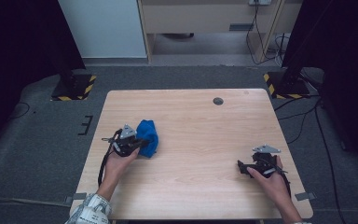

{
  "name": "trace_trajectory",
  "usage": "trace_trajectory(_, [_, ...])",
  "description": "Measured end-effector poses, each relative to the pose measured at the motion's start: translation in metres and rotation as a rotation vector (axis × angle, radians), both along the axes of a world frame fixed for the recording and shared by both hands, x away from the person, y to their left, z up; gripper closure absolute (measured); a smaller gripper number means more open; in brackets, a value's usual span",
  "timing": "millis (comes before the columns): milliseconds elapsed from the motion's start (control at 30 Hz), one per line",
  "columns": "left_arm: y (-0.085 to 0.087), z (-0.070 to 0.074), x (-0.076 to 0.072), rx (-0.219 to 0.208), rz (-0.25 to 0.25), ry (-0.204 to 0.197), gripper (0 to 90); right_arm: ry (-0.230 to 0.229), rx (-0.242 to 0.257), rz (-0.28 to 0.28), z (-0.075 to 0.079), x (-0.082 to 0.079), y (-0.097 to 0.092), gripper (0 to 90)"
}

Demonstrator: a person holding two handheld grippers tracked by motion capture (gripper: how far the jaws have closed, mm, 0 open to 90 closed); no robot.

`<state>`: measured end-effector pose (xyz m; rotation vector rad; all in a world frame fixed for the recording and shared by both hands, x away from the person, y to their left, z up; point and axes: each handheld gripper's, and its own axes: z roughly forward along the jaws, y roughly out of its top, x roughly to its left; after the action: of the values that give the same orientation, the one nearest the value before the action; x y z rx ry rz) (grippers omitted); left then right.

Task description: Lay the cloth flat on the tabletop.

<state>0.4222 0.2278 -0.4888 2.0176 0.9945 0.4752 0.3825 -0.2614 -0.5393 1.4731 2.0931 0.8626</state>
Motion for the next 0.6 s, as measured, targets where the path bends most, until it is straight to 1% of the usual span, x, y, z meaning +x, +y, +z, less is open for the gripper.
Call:
trace_trajectory(33, [-0.003,0.001,-0.001,-0.004,-0.011,-0.004,85.7,-0.001,-0.001,0.000,0.000,0.000,0.000,0.9])
trace_trajectory(67, [-0.003,0.001,-0.001,-0.004,-0.011,-0.004,85.7,-0.003,-0.001,-0.001,0.000,0.000,0.000,1.4])
trace_trajectory(200, [-0.018,0.006,-0.004,-0.031,-0.056,-0.007,85.7,-0.002,0.000,0.006,0.001,-0.001,0.001,4.1])
trace_trajectory(267, [-0.027,0.007,-0.005,-0.027,-0.081,-0.008,85.7,-0.004,-0.006,0.033,0.004,-0.002,0.002,12.5])
trace_trajectory(333, [-0.034,0.008,-0.005,-0.031,-0.102,-0.011,85.6,-0.002,-0.009,0.034,0.005,-0.002,0.002,13.4])
trace_trajectory(367, [-0.039,0.009,-0.006,-0.032,-0.117,-0.012,85.7,-0.013,-0.020,0.042,0.006,-0.003,0.003,14.6])
trace_trajectory(400, [-0.042,0.009,-0.006,-0.034,-0.126,-0.015,85.7,-0.030,-0.020,0.058,0.009,-0.004,0.003,17.0])
trace_trajectory(433, [-0.046,0.010,-0.007,-0.033,-0.137,-0.017,85.7,-0.030,-0.020,0.058,0.009,-0.004,0.003,17.0])
trace_trajectory(533, [-0.059,0.011,-0.010,-0.028,-0.173,-0.015,85.7,-0.055,-0.022,0.058,0.014,-0.005,0.004,22.8])
trace_trajectory(600, [-0.063,0.011,-0.011,-0.032,-0.181,-0.014,85.6,-0.055,-0.022,0.055,0.014,-0.005,0.004,24.0])
